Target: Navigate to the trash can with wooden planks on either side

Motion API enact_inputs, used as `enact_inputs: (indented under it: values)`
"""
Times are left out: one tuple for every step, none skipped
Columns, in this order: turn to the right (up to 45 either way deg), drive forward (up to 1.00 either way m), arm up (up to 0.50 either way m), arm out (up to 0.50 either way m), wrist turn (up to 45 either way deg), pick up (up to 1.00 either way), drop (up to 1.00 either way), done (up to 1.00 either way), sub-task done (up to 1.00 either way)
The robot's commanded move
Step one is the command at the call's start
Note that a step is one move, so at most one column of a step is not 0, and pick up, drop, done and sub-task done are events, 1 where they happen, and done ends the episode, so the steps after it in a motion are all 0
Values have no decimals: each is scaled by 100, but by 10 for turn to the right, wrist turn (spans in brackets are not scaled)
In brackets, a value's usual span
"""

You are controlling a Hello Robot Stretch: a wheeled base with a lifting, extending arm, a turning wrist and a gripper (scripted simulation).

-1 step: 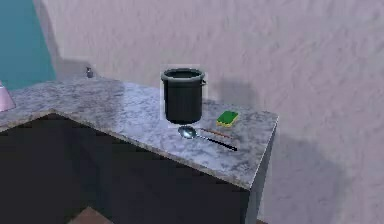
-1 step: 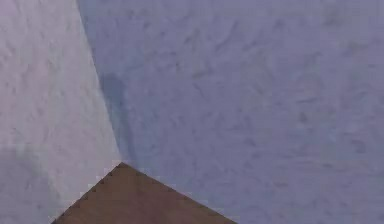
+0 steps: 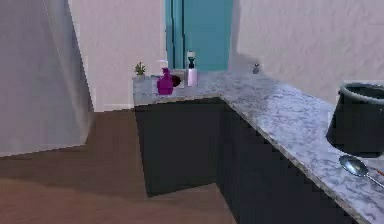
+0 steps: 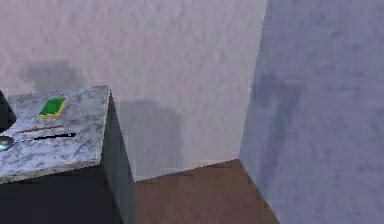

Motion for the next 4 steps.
enact_inputs:
  values:
    - [-450, 0, 0, 0, 0, 0, 0, 0, 0]
    - [-330, 0, 0, 0, 0, 0, 0, 0, 0]
    - [0, 100, 0, 0, 0, 0, 0, 0, 0]
    - [0, 100, 0, 0, 0, 0, 0, 0, 0]
